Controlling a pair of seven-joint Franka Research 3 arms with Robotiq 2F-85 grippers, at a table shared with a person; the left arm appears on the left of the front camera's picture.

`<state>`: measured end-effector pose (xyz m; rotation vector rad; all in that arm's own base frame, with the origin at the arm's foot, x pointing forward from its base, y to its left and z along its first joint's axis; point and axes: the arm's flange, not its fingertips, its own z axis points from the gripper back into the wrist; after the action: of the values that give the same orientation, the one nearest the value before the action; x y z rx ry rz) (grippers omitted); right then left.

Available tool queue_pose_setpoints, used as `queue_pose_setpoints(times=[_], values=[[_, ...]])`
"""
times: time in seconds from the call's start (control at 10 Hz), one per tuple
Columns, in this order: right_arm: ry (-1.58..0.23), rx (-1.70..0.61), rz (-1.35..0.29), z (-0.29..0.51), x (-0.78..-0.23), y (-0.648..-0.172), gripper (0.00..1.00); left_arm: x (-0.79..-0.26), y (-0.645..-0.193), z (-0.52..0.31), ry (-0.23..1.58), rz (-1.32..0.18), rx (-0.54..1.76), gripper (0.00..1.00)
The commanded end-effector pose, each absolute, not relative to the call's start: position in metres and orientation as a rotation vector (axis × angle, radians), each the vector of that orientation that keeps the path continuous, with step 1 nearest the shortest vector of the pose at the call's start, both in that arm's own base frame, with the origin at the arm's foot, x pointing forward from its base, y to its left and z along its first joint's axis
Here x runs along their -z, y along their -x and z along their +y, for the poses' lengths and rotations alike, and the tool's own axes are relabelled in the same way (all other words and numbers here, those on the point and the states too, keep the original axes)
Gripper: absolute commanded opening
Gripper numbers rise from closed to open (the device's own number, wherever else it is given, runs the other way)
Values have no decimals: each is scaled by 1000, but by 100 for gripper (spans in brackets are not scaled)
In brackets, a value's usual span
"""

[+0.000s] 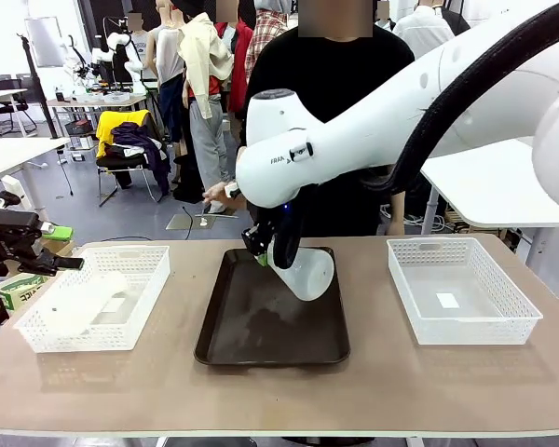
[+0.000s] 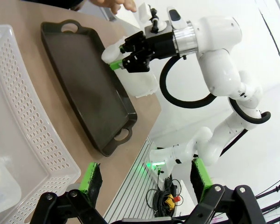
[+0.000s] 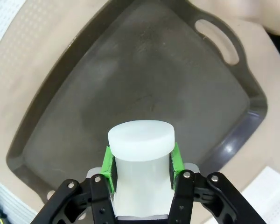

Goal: Prepare the laboratory tools.
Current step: While moving the picked Big flask to the Handle tray indicated by the person, stop as directed by the person.

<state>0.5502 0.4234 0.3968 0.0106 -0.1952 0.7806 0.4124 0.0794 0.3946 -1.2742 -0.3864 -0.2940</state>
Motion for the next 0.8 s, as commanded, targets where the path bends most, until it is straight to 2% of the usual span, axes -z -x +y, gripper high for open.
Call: queue_pose_setpoints(times=[0.0,0.4,0.7], values=[[-32,-797,-197,419,-399,-555,0,-397,-413,80,1285,-396,293,100],[-74,-784,-190,410,-402,-555,0,-397,-413,80,1285,-396,293,100],[-40,-773,-190,418,-398,-556,0,-397,-413,80,1285,-396,293,100]])
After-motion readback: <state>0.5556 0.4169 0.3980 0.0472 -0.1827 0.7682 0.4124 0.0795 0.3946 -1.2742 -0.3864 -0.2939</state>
